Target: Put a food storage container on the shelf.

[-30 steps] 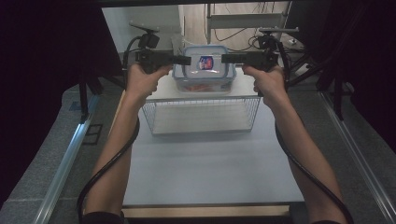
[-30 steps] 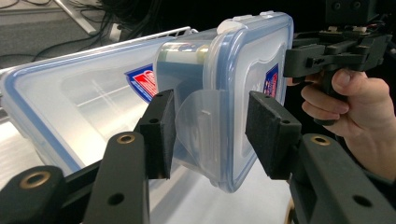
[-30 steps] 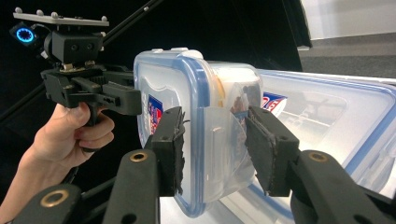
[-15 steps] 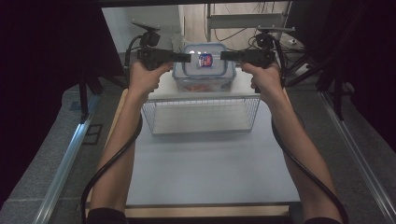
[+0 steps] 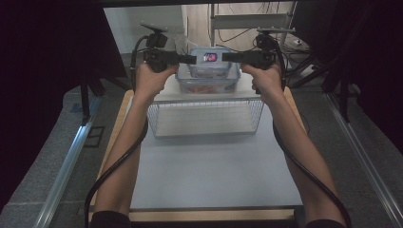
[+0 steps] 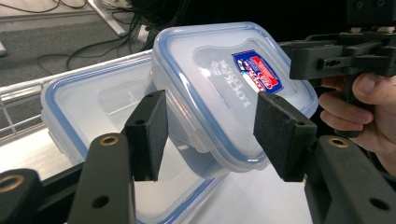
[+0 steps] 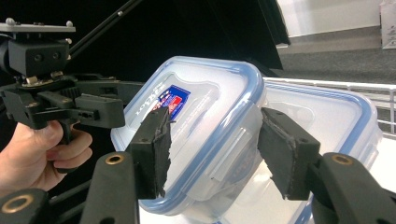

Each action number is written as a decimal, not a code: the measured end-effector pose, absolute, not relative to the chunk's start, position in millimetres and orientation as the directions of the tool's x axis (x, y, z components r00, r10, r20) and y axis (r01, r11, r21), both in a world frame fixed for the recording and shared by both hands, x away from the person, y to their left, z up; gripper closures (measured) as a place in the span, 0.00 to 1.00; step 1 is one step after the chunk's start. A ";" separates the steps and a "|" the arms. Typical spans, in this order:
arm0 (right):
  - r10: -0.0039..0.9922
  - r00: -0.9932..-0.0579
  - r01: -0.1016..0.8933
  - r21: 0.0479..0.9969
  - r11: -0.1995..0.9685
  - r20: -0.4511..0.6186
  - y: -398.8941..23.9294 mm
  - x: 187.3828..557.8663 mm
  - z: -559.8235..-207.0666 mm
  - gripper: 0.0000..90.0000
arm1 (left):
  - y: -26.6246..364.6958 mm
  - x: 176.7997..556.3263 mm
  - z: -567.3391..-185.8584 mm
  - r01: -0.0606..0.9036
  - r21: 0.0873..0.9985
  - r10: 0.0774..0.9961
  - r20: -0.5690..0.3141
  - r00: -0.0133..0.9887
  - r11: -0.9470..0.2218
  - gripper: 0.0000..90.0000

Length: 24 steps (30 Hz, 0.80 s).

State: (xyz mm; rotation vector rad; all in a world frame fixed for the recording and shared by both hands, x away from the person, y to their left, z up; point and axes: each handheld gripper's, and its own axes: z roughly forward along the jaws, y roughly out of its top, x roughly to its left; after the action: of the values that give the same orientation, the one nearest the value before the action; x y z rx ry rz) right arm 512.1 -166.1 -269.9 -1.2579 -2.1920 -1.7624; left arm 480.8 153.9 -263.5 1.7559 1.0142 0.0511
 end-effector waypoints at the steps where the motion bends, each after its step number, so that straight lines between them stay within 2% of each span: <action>1: 0.545 -0.664 0.616 0.788 0.010 0.512 -166.4 513.0 -270.7 0.49 | 153.8 480.6 -263.7 0.601 0.795 0.645 -0.417 0.640 -0.082 0.50; 6: 0.557 -0.663 0.607 0.795 0.010 0.500 -166.1 515.0 -270.1 0.48 | 153.6 478.8 -264.0 0.596 0.799 0.646 -0.415 0.640 -0.078 0.47; 10: 0.599 -0.665 0.574 0.818 0.029 0.446 -164.9 513.6 -266.5 0.43 | 156.2 476.3 -264.6 0.589 0.805 0.659 -0.405 0.634 -0.071 0.44; 13: 0.624 -0.670 0.549 0.834 0.050 0.403 -167.7 509.6 -263.9 0.44 | 159.4 473.4 -264.9 0.573 0.816 0.659 -0.392 0.642 -0.072 0.41; 18: 0.638 -0.684 0.509 0.858 0.070 0.353 -175.5 502.2 -261.3 0.53 | 160.9 463.1 -263.9 0.497 0.859 0.687 -0.289 0.667 -0.122 0.35; 24: 0.645 -0.712 0.451 0.885 0.116 0.278 -180.2 487.0 -256.5 0.69 | 161.6 448.5 -263.8 0.382 0.910 0.697 -0.170 0.696 -0.160 0.30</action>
State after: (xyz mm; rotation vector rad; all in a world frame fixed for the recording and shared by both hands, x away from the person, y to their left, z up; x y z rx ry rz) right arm 487.0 -180.2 -256.5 -1.2291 -2.4708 -1.8408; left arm 448.5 161.6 -263.8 1.7783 0.8591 0.3480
